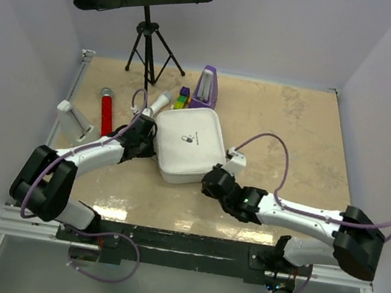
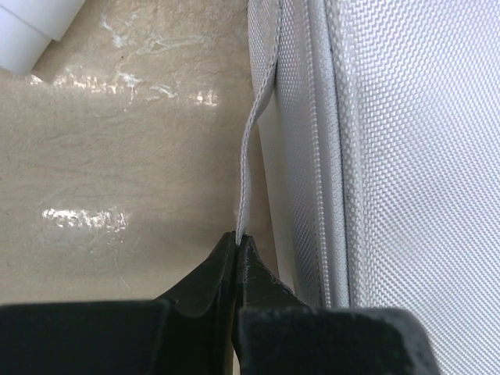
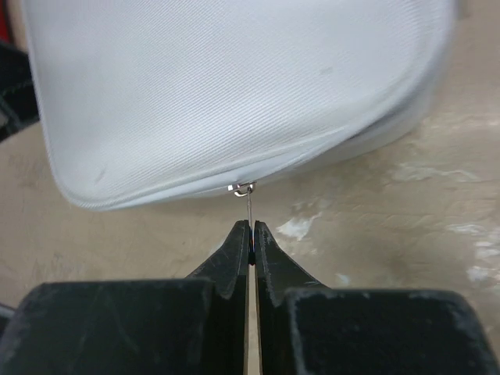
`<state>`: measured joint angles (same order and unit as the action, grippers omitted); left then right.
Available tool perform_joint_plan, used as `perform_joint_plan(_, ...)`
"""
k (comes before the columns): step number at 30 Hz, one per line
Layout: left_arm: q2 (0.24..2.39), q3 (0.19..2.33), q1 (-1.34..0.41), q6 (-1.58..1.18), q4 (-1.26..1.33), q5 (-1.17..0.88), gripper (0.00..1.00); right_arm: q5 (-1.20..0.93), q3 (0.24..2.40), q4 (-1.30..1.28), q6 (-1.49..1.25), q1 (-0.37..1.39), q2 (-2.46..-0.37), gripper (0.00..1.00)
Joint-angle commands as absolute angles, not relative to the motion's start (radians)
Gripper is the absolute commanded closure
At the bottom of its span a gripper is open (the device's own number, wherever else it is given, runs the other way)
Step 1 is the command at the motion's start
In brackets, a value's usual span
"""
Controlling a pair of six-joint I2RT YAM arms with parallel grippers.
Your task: Organize the medicine kit
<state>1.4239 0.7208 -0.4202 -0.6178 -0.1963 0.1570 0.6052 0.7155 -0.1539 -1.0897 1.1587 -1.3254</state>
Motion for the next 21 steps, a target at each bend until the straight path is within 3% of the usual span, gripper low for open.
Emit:
perform_joint_plan(1, 1.502, 0.761, -0.385, -0.502, -0.230, 0.317, 1.00, 0.640, 0.605, -0.253, -1.189, 1.034, -1.156, 1.00)
perform_joint_plan(7, 1.577, 0.805, -0.385, -0.472, -0.242, 0.339, 1.00, 0.725, 0.543, -0.293, -1.262, 0.939, -1.022, 1.00)
perform_joint_plan(10, 1.589, 0.813, -0.385, -0.463, -0.239, 0.337, 1.00, 0.738, 0.502, -0.182, -1.201, 0.897, -0.983, 1.00)
perform_joint_plan(12, 1.591, 0.810, -0.387, -0.460, -0.224, 0.325, 1.00, 0.730, 0.468, -0.053, -1.082, 0.887, -0.994, 1.00)
perform_joint_plan(15, 1.572, 0.811, -0.387, -0.478, -0.232, 0.322, 1.00, 0.678, 0.538, -0.060, -1.012, 0.885, -1.090, 1.00)
perform_joint_plan(16, 1.557, 0.811, -0.385, -0.494, -0.239, 0.319, 0.91, 0.683, 0.561, -0.070, -0.994, 0.887, -1.129, 1.00)
perform_joint_plan(19, 1.482, 0.812, -0.383, -0.541, -0.276, 0.299, 0.45, 0.666, 0.584, -0.069, -0.963, 0.919, -1.164, 1.00)
perform_joint_plan(21, 1.402, 0.795, -0.376, -0.583, -0.302, 0.287, 0.26, 0.649, 0.591, -0.063, -0.942, 0.946, -1.166, 1.00)
